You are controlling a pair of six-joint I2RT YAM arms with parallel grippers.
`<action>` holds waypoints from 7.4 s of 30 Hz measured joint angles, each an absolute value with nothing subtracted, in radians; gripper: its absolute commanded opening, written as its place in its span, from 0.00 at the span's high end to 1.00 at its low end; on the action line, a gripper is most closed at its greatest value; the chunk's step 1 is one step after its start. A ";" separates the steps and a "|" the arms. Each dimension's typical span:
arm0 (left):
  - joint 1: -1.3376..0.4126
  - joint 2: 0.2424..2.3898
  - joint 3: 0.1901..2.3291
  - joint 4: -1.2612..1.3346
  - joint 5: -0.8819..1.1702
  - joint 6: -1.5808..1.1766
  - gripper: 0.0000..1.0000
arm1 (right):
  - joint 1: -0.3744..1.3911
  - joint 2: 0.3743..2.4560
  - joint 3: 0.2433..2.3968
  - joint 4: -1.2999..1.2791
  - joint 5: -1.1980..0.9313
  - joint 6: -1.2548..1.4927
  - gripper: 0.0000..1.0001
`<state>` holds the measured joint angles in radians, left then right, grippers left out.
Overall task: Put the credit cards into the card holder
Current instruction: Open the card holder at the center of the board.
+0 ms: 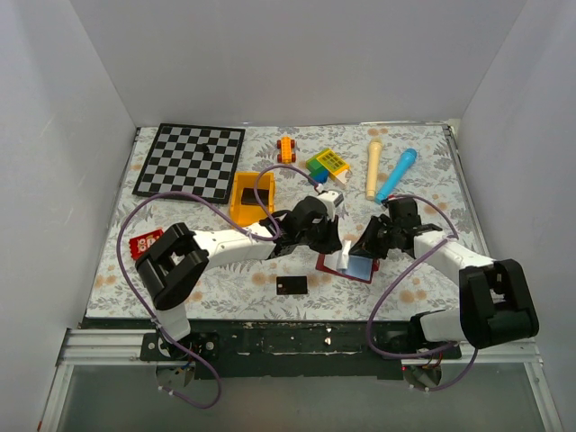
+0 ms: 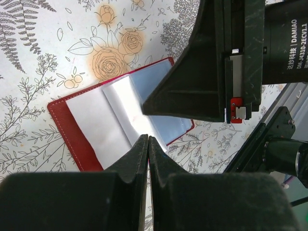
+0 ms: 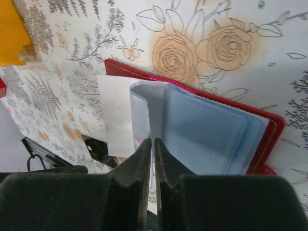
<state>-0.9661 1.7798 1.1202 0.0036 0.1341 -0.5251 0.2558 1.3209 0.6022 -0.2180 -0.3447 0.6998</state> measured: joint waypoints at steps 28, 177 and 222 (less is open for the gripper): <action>-0.966 1.746 1.042 0.015 0.090 -0.538 1.00 | 0.258 1.446 0.675 -0.102 -0.501 0.677 0.64; -0.945 1.792 0.985 0.061 0.093 -0.557 1.00 | 0.306 1.277 0.813 -0.498 -0.139 0.624 0.99; -0.886 1.872 0.941 0.208 0.113 -0.557 0.90 | 0.306 1.314 0.787 -0.524 -0.183 0.630 0.99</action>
<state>-0.8856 1.8721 0.9405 0.2077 0.1131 -0.5568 0.3061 1.3136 0.7872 -0.5243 -0.1825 0.6304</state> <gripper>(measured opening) 0.035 0.022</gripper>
